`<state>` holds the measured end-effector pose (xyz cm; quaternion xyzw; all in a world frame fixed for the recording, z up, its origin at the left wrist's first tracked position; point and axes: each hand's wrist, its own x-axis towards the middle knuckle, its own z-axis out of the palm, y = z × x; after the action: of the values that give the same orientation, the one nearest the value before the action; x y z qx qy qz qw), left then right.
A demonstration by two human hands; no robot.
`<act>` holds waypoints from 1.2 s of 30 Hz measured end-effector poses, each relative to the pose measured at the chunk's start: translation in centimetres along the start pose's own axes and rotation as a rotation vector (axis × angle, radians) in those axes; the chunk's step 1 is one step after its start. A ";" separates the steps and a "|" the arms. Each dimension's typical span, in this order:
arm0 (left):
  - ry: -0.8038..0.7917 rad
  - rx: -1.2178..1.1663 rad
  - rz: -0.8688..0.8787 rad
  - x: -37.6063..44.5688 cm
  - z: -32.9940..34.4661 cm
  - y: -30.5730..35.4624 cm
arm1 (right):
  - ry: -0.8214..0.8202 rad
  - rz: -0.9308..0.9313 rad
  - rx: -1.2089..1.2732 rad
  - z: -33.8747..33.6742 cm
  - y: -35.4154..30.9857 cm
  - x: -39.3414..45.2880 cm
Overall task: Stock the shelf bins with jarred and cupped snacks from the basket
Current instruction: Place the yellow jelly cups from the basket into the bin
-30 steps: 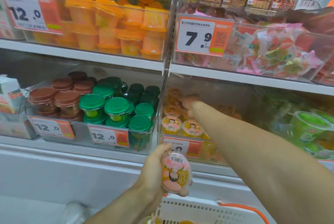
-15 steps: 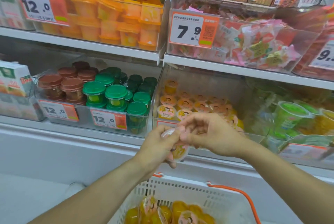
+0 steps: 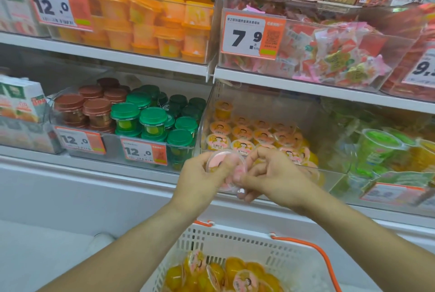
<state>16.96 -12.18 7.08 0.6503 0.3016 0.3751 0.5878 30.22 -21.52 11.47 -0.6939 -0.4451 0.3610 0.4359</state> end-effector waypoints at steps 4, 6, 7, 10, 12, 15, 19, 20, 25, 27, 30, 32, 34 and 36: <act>0.130 -0.119 -0.176 0.8 -0.1 0.2 | 0.094 0.110 0.325 -0.1 -0.3 2.0; 0.177 -0.116 -0.190 1.0 -0.1 0.2 | 0.154 0.141 0.424 -0.4 -0.9 4.8; 0.187 -0.091 -0.190 1.0 -0.1 0.1 | 0.182 0.156 0.476 -0.5 -1.2 6.5; 0.175 -0.005 -0.215 0.8 0.3 -0.6 | 0.252 0.238 0.584 -0.5 -1.5 12.3; 0.166 0.024 -0.239 0.9 0.3 -0.9 | 0.272 0.290 0.586 -0.2 -1.1 15.5; 0.148 0.020 -0.262 1.0 0.5 -1.0 | 0.292 0.358 0.546 0.6 -0.2 18.7; 0.172 0.051 -0.223 1.0 0.7 -1.3 | 0.306 0.377 0.585 1.3 0.2 20.6; 0.182 0.045 -0.213 1.0 0.7 -1.3 | 0.309 0.373 0.598 1.4 0.2 20.9; 0.193 0.065 -0.194 1.2 0.2 -1.6 | 0.301 0.384 0.637 1.4 0.3 21.0; 0.199 0.076 -0.195 1.3 0.1 -1.7 | 0.313 0.386 0.652 1.2 0.6 21.0; 0.199 0.085 -0.197 1.2 0.3 -1.9 | 0.312 0.378 0.628 1.3 0.8 20.6; 0.192 0.094 -0.196 1.1 0.6 -2.3 | 0.293 0.370 0.638 1.2 0.9 20.4; 0.186 0.106 -0.198 1.0 1.1 -2.7 | 0.291 0.357 0.624 1.0 0.9 20.1; 0.185 0.109 -0.190 1.0 1.5 -2.9 | 0.318 0.327 0.571 0.5 0.8 19.5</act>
<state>18.87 -11.79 4.30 0.6125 0.4347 0.3590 0.5540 36.69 -3.35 8.39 -0.6536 -0.1361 0.4232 0.6125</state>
